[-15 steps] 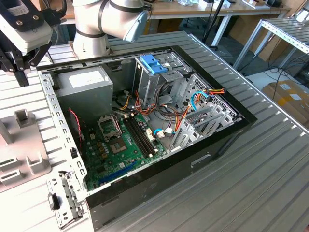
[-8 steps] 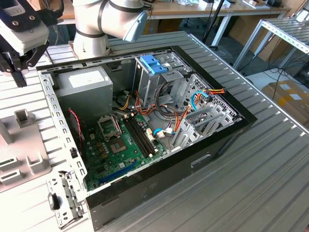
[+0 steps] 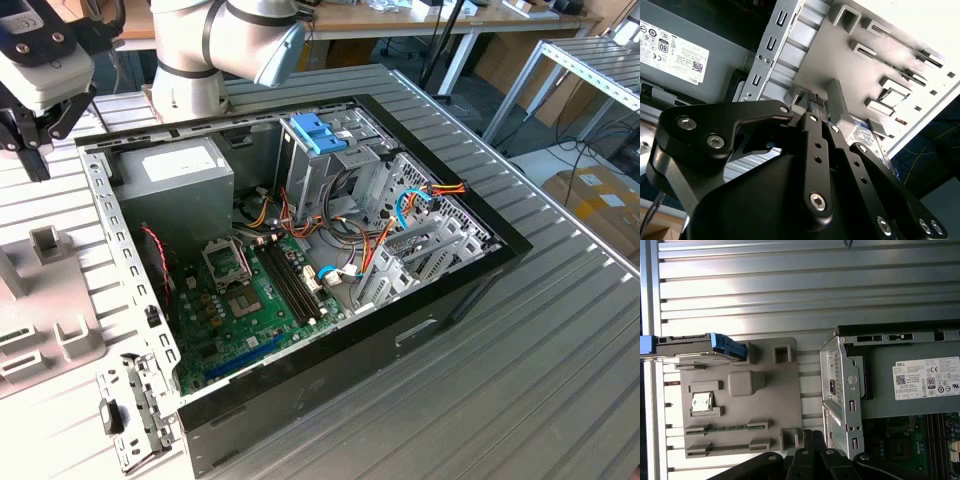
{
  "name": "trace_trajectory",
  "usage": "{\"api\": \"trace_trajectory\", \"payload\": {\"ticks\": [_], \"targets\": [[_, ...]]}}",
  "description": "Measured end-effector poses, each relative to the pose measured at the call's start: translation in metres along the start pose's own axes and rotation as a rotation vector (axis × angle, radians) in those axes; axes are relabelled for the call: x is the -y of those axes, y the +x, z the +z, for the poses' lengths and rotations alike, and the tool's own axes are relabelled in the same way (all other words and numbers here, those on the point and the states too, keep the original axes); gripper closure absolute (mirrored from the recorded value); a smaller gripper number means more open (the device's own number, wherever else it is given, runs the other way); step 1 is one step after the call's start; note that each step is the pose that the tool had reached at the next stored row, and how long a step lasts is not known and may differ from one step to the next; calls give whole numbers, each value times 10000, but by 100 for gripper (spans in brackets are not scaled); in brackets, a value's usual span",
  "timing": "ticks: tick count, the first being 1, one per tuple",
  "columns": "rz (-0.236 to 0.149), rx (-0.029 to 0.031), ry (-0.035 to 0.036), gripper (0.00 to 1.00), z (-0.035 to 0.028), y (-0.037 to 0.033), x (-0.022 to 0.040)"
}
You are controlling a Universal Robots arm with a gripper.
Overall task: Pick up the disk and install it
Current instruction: 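Reach for the disk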
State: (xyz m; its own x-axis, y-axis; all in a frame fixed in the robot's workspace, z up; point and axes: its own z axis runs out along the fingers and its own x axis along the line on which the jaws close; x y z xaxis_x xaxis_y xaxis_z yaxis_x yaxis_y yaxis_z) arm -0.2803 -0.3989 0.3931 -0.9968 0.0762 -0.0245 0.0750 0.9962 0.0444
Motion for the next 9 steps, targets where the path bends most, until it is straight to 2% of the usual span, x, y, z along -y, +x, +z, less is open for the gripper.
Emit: {"api": "trace_trajectory", "payload": {"ticks": [9], "targets": [[0,0,0,89,-1,46,4]]}}
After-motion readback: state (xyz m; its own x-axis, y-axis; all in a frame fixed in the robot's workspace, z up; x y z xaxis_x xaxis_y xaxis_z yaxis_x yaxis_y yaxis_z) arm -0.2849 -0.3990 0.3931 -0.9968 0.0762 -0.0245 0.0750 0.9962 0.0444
